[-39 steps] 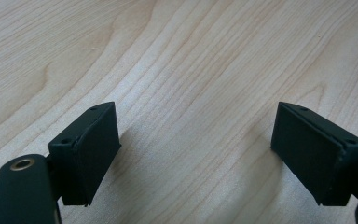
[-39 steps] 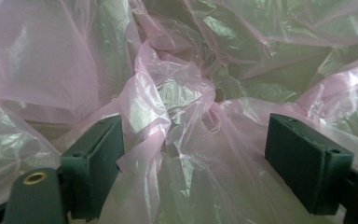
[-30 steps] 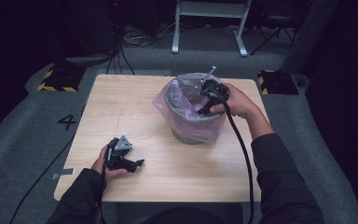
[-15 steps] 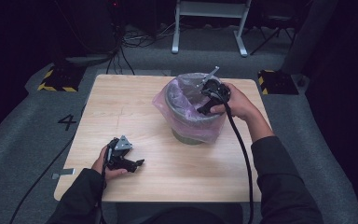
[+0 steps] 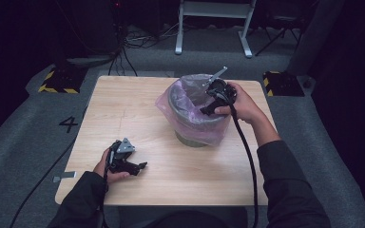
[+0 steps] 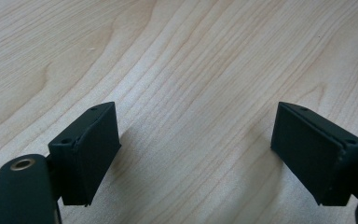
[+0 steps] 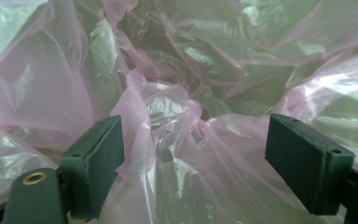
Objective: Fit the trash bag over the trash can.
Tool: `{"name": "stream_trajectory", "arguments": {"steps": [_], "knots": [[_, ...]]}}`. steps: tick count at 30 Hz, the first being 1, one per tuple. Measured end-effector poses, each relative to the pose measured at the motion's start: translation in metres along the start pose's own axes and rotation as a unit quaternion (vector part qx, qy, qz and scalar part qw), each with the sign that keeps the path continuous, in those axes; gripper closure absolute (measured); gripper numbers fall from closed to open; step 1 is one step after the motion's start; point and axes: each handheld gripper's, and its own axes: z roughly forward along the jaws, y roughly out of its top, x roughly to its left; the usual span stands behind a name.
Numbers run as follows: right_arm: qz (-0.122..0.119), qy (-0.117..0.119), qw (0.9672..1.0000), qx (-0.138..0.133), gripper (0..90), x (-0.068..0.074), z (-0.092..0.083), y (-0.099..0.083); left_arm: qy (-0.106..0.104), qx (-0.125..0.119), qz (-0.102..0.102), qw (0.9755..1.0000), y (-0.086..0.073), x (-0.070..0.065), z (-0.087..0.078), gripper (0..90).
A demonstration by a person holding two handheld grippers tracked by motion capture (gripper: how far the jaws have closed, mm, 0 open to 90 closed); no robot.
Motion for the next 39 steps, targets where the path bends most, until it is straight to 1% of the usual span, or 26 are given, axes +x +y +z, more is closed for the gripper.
{"name": "stream_trajectory", "arguments": {"steps": [2, 5, 7, 9, 10, 11, 12, 13, 14, 15, 16, 19, 20, 21, 22, 23, 24, 27, 28, 30, 33, 34, 35, 37, 38, 39], "knots": [[0.004, -0.008, 0.9999, -0.009, 17.7, 0.000, -0.003, -0.001, 0.000, 0.000, 0.000, 1.0000, 0.000, 0.000, 0.000, 15.1], [0.004, -0.011, 0.9999, -0.010, 17.4, -0.002, -0.005, -0.001, 0.000, 0.000, 0.000, 1.0000, 0.000, 0.000, 0.000, 15.1], [0.011, -0.012, 0.9998, -0.013, 17.4, -0.004, -0.007, -0.003, 0.000, 0.000, 0.000, 1.0000, 0.000, 0.000, 0.000, 15.1], [0.011, -0.013, 0.9998, -0.014, 17.3, -0.004, -0.008, -0.003, 0.000, 0.000, 0.000, 1.0000, 0.000, 0.000, 0.000, 15.1], [0.007, -0.023, 0.9995, -0.021, 17.3, -0.005, -0.010, -0.004, 0.000, 0.000, 0.000, 1.0000, 0.000, 0.000, 0.000, 15.1], [0.007, -0.023, 0.9995, -0.021, 17.3, -0.005, -0.010, -0.004, 0.000, 0.000, 0.000, 1.0000, 0.000, 0.000, 0.000, 15.1], [0.007, -0.029, 0.9991, -0.030, 17.7, -0.005, -0.012, -0.004, 0.000, 0.000, 0.000, 1.0000, 0.000, 0.000, 0.000, 15.1], [0.007, -0.029, 0.9991, -0.030, 17.7, -0.005, -0.012, -0.004, 0.000, 0.000, 0.000, 1.0000, 0.000, 0.000, 0.000, 15.1], [0.006, -0.031, 0.9987, -0.039, 17.8, -0.005, -0.014, -0.005, 0.000, 0.000, 0.000, 1.0000, 0.000, 0.000, 0.000, 15.1], [0.006, -0.031, 0.9986, -0.043, 17.9, -0.005, -0.015, -0.005, 0.000, 0.000, 0.000, 1.0000, 0.000, 0.000, 0.000, 15.1], [0.005, -0.028, 0.9983, -0.050, 18.0, -0.005, -0.016, -0.005, 0.000, 0.000, 0.000, 1.0000, 0.000, 0.000, 0.000, 15.1], [0.004, -0.029, 0.9980, -0.055, 18.0, -0.005, -0.017, -0.005, 0.000, 0.000, 0.000, 1.0000, 0.000, 0.000, 0.000, 15.1], [0.007, -0.030, 0.9975, -0.064, 18.6, -0.005, -0.018, -0.005, 0.000, 0.000, 0.000, 1.0000, 0.000, 0.000, 0.000, 15.1], [0.007, -0.030, 0.9975, -0.064, 18.6, -0.005, -0.018, -0.005, 0.000, 0.000, 0.000, 1.0000, 0.000, 0.000, 0.000, 15.1], [0.006, -0.025, 0.9972, -0.070, 18.7, -0.005, -0.018, -0.006, 0.000, 0.000, 0.000, 1.0000, 0.000, 0.000, 0.000, 15.1], [0.006, -0.025, 0.9972, -0.070, 18.7, -0.005, -0.018, -0.006, 0.000, 0.000, 0.000, 1.0000, 0.000, 0.000, 0.000, 15.1], [0.008, -0.027, 0.9966, -0.078, 19.7, -0.005, -0.019, -0.006, 0.000, 0.000, 0.000, 1.0000, 0.000, 0.000, 0.000, 15.1], [0.008, -0.028, 0.9961, -0.083, 19.7, -0.005, -0.019, -0.006, 0.000, 0.000, 0.000, 1.0000, 0.000, 0.000, 0.000, 15.1], [0.009, -0.028, 0.9956, -0.089, 19.5, -0.005, -0.019, -0.006, 0.000, 0.000, 0.000, 1.0000, 0.000, 0.000, 0.000, 15.1], [0.013, -0.033, 0.9950, -0.093, 19.3, -0.005, -0.019, -0.006, 0.000, 0.000, 0.000, 1.0000, 0.000, 0.000, 0.000, 15.1], [0.014, -0.035, 0.9947, -0.096, 18.4, -0.006, -0.018, -0.006, 0.000, 0.000, 0.000, 1.0000, 0.000, 0.000, 0.000, 15.1], [0.016, -0.041, 0.9934, -0.106, 18.1, -0.006, -0.018, -0.006, 0.000, 0.000, 0.000, 1.0000, 0.000, 0.000, 0.000, 15.1], [0.016, -0.041, 0.9934, -0.106, 18.1, -0.006, -0.018, -0.006, 0.000, 0.000, 0.000, 1.0000, 0.000, 0.000, 0.000, 15.1], [0.019, -0.041, 0.9920, -0.117, 18.0, -0.006, -0.019, -0.006, 0.000, 0.000, 0.000, 1.0000, 0.000, 0.000, 0.000, 15.1], [0.021, -0.044, 0.9902, -0.131, 17.9, -0.006, -0.020, -0.006, 0.000, 0.000, 0.000, 1.0000, 0.000, 0.000, 0.000, 15.1], [0.021, -0.044, 0.9902, -0.131, 17.9, -0.006, -0.020, -0.006, 0.000, 0.000, 0.000, 1.0000, 0.000, 0.000, 0.000, 15.1]]}}
